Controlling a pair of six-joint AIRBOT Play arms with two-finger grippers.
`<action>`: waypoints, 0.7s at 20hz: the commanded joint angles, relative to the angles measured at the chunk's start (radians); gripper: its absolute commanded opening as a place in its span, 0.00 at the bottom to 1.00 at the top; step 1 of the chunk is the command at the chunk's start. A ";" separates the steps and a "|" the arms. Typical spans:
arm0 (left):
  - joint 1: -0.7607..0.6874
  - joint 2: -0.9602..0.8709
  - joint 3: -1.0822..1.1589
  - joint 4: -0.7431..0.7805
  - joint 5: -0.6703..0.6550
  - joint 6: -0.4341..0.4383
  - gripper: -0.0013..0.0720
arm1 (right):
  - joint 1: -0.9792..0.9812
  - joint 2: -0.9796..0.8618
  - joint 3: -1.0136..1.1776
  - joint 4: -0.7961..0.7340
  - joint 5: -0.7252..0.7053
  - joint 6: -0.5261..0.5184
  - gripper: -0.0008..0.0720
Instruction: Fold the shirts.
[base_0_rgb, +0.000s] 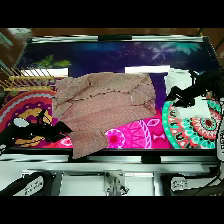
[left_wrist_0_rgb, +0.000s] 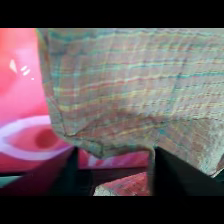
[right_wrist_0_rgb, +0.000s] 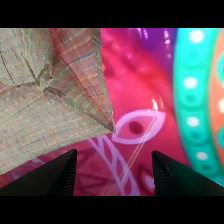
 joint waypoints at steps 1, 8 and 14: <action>-0.001 -0.010 -0.008 -0.017 0.002 -0.005 0.45 | 0.001 -0.023 0.000 0.003 -0.009 -0.003 0.82; 0.000 -0.006 0.022 -0.016 -0.037 0.035 0.05 | 0.021 -0.129 0.000 0.023 -0.043 -0.007 0.82; 0.000 0.010 0.039 -0.016 -0.070 0.061 0.05 | 0.084 -0.227 0.000 0.098 -0.016 -0.101 0.82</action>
